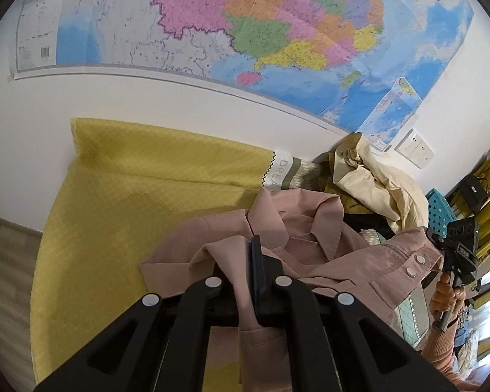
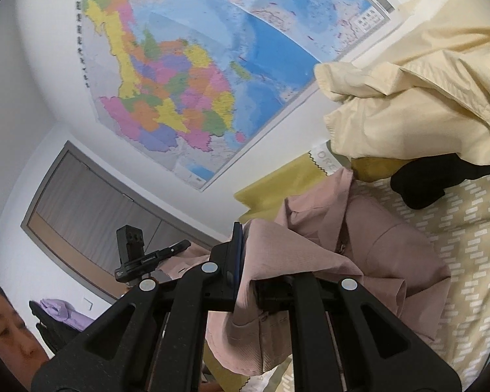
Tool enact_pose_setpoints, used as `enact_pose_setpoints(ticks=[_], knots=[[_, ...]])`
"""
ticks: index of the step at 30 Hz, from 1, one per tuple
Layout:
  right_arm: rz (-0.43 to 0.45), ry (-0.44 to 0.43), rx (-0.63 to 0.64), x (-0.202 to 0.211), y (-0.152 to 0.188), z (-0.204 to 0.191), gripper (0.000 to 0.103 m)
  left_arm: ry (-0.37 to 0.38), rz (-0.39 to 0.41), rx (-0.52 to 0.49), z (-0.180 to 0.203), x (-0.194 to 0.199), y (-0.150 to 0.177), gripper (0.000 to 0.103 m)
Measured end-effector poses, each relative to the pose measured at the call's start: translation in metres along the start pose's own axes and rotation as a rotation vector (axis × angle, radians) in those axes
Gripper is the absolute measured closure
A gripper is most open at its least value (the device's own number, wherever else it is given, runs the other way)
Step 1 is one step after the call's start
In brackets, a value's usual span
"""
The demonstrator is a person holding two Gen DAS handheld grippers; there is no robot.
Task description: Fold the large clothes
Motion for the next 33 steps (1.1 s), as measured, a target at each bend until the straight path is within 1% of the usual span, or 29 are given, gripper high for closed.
enact_pose_setpoints(ticks=[14, 20, 24, 26, 28, 29, 30, 31, 32, 33], knots=[[-0.041, 0.05, -0.087, -0.032, -0.02, 0.043, 0.095, -0.029, -0.087, 0.072, -0.025, -0.053, -0.017, 0.1], [-0.057, 0.086, -0.137, -0.046, -0.026, 0.067, 0.095, -0.055, -0.116, 0.073, -0.03, -0.075, -0.022, 0.099], [-0.07, 0.105, -0.183, -0.053, -0.029, 0.083, 0.088, -0.057, -0.146, 0.106, -0.036, -0.089, -0.024, 0.097], [-0.077, 0.114, -0.216, -0.056, -0.03, 0.093, 0.088, -0.052, -0.164, 0.118, -0.04, -0.097, -0.024, 0.095], [-0.082, 0.127, -0.246, -0.059, -0.031, 0.103, 0.085, -0.063, -0.173, 0.127, -0.044, -0.102, -0.024, 0.094], [-0.083, 0.126, -0.257, -0.06, -0.031, 0.106, 0.079, -0.061, -0.175, 0.135, -0.046, -0.104, -0.024, 0.09], [-0.085, 0.122, -0.275, -0.061, -0.032, 0.111, 0.066, -0.055, -0.177, 0.143, -0.048, -0.105, -0.023, 0.088], [-0.084, 0.117, -0.296, -0.06, -0.032, 0.114, 0.058, -0.044, -0.185, 0.163, -0.052, -0.106, -0.023, 0.081], [-0.081, 0.107, -0.314, -0.06, -0.032, 0.117, 0.052, -0.034, -0.194, 0.188, -0.058, -0.107, -0.022, 0.071], [-0.082, 0.1, -0.32, -0.06, -0.032, 0.118, 0.052, -0.032, -0.183, 0.197, -0.062, -0.105, -0.021, 0.07]])
Point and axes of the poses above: each gripper's, at about its wrist camera, not at the fingertips, and x roughly against the way its jaws point, z to its right, y to its underside, the point moved 2 cm from there along -x, roughly the way its jaws point, and after that the axes turned 3 degrees about -x, right-handed, at the moved point
